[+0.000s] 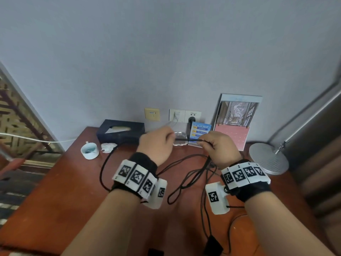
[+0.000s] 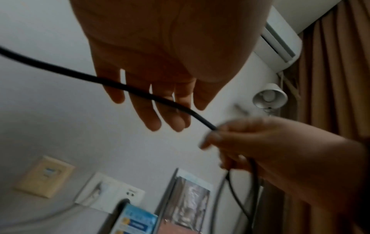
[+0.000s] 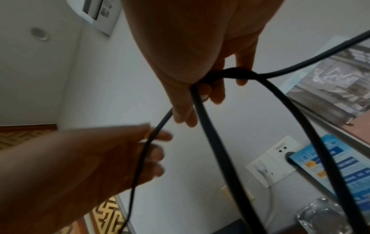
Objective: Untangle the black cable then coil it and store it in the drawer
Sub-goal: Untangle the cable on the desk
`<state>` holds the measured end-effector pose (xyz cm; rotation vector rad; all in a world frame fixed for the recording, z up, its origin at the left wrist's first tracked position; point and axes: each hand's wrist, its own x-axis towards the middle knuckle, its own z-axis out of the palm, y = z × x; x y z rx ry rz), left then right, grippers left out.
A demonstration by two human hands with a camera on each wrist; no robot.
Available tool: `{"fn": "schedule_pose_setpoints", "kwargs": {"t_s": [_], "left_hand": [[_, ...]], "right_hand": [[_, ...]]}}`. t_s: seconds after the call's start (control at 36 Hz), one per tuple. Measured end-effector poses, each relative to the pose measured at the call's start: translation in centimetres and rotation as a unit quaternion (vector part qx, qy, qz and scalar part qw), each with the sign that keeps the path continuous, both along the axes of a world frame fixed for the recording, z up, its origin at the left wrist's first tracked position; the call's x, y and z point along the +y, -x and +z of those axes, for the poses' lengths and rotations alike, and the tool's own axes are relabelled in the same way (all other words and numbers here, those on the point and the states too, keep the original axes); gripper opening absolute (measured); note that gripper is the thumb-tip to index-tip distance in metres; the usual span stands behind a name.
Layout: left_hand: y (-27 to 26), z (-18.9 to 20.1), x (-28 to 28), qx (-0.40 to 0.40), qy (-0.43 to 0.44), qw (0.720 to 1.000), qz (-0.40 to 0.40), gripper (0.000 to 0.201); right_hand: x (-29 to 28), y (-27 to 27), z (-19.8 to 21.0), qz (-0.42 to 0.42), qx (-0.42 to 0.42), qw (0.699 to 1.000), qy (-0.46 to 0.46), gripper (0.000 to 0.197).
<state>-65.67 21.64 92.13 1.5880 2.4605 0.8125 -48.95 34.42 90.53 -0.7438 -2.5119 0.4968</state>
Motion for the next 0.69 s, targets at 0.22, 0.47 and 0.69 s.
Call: {"fn": "schedule_pose_setpoints", "kwargs": {"t_s": [0.22,0.47,0.69], "left_hand": [[-3.7,-0.4,1.6,-0.053,-0.028,0.996,-0.070,0.013],[-2.2,0.0,0.7,-0.042,-0.045,0.996,-0.060,0.020],[-1.7,0.5,0.5,-0.015,-0.028,0.997,-0.063,0.024]], "right_hand": [[-1.8,1.6,0.6,0.035,0.000,0.999,-0.012,0.042],[-1.2,0.0,0.8,-0.103,-0.004,0.994,0.021,0.028],[0.1,-1.5,0.9,-0.149,0.141,0.970,0.129,0.030]]}}
